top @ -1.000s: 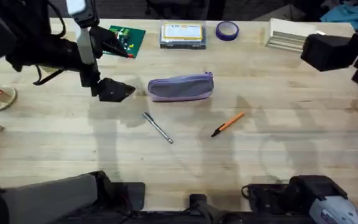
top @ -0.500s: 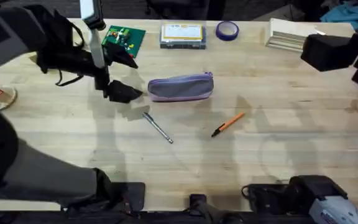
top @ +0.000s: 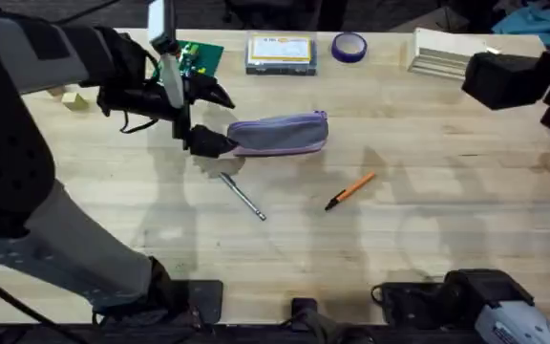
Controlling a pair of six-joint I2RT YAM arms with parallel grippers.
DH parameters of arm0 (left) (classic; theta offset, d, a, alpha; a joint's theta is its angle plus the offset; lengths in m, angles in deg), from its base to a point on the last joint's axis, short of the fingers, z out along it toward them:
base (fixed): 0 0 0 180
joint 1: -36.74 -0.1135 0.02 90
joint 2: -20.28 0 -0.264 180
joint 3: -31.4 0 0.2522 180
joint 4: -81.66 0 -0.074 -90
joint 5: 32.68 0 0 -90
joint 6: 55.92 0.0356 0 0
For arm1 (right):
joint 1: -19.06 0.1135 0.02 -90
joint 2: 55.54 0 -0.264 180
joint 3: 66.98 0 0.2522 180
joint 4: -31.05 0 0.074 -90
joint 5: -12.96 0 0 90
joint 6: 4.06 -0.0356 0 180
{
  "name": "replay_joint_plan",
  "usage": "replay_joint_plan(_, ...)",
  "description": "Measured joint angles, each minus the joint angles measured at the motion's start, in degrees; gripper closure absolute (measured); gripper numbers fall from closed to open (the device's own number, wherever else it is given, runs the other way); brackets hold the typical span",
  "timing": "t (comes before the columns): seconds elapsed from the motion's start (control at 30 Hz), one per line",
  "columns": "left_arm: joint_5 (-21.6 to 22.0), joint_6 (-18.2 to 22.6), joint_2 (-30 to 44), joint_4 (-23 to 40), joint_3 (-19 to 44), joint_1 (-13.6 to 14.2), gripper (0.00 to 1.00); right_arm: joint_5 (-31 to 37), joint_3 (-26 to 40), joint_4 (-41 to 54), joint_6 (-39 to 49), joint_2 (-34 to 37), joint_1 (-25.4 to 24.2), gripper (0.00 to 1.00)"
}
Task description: Unzip the bag, pick up the pens from the table one at a time and place them inside, then zip the bag closed.
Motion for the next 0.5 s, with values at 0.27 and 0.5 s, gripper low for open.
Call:
replay_joint_plan(0.27, -0.3, 0.0, 0.1, -1.5, 0.0, 1.5, 0.073, 0.0, 0.0, -0.6, 0.0, 0.0, 0.0, 0.003)
replay_joint_plan(0.5, -0.4, 0.0, 0.2, -1.7, 0.0, 1.6, 0.786, 0.0, 0.0, -0.9, 0.0, 0.0, 0.0, 0.003)
